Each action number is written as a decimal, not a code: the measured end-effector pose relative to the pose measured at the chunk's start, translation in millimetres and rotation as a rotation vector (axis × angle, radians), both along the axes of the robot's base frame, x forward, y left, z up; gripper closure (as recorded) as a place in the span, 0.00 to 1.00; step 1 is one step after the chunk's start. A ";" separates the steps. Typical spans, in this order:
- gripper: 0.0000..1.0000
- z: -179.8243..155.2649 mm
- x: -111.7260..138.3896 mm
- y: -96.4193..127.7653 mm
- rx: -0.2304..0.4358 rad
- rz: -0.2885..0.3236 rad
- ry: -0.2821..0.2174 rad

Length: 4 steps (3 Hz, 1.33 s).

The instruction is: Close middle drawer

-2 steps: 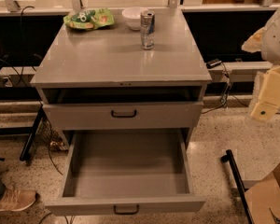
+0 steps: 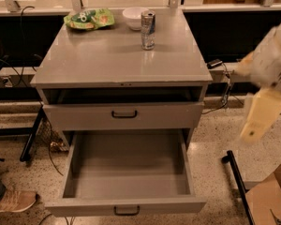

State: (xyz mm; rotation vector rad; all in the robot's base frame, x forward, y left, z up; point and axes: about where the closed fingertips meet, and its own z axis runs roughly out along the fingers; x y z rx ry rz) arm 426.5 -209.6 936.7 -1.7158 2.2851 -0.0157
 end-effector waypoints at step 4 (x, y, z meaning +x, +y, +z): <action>0.19 -203.4 -58.1 52.2 0.209 -0.186 0.224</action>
Offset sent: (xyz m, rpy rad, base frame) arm -0.0160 0.0275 -0.0540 0.0989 0.0544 -0.0558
